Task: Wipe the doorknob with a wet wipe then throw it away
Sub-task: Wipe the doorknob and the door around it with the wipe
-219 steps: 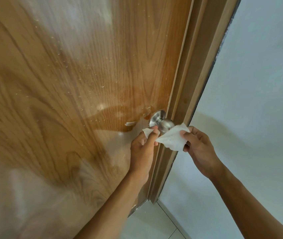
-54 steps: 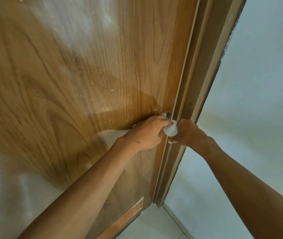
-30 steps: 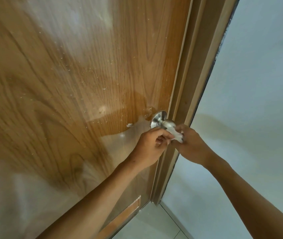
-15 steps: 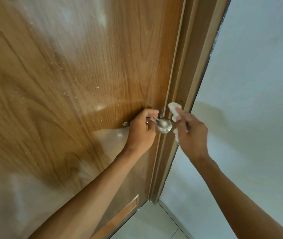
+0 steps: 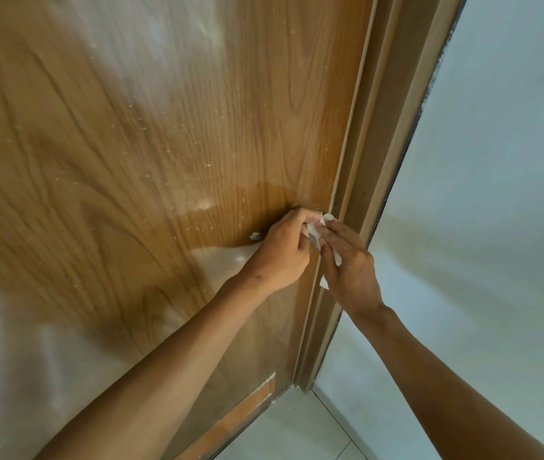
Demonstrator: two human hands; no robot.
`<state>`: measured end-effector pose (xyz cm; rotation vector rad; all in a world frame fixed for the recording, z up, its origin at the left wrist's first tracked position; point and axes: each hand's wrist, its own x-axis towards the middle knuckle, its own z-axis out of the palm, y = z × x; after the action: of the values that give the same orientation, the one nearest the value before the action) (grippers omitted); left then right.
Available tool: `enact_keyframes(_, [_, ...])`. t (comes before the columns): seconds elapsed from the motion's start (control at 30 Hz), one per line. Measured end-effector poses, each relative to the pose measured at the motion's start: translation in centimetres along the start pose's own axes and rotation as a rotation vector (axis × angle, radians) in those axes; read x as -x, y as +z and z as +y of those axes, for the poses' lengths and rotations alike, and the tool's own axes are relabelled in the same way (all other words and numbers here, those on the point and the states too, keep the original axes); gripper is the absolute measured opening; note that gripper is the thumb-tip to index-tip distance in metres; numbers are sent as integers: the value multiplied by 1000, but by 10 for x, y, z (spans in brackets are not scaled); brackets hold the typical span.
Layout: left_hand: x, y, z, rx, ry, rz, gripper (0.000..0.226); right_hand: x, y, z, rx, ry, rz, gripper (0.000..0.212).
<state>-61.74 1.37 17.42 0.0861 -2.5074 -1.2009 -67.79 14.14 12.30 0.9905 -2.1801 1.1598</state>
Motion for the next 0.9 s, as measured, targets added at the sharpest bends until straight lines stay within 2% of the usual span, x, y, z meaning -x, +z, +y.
enact_keyframes(0.07, [-3, 0, -1, -19, -14, -42, 35, -6, 0, -3, -140, 206, 63, 33])
enact_keyframes(0.17, [-9, 3, 0, -37, -28, -95, 36, -14, 0, 2, -415, 657, 85, 29])
enact_keyframes(0.23, [-12, 5, 2, -39, -21, -136, 39, -17, -4, 6, -804, 1027, 40, 30])
enact_keyframes(0.3, [-15, 7, 4, -46, -21, -147, 43, -14, -9, 6, -1282, 1231, 35, 33])
enact_keyframes(0.37, [-15, 8, 4, -54, -22, -128, 43, -6, -10, 3, -1527, 1268, 56, 37])
enact_keyframes(0.53, [-5, 10, -1, -23, -26, -80, 37, 14, -4, -11, -1707, 1367, 56, 35])
enact_keyframes(0.63, [3, 10, -4, 26, -67, -40, 33, 20, -5, -19, -1704, 1352, 17, 29])
enact_keyframes(0.73, [9, 8, -3, 159, -135, -10, 25, 21, -8, -24, -1686, 1279, -21, 31])
enact_keyframes(0.9, [13, 5, 2, 427, -302, -11, 26, 7, -18, -29, -1350, 1046, -191, 23])
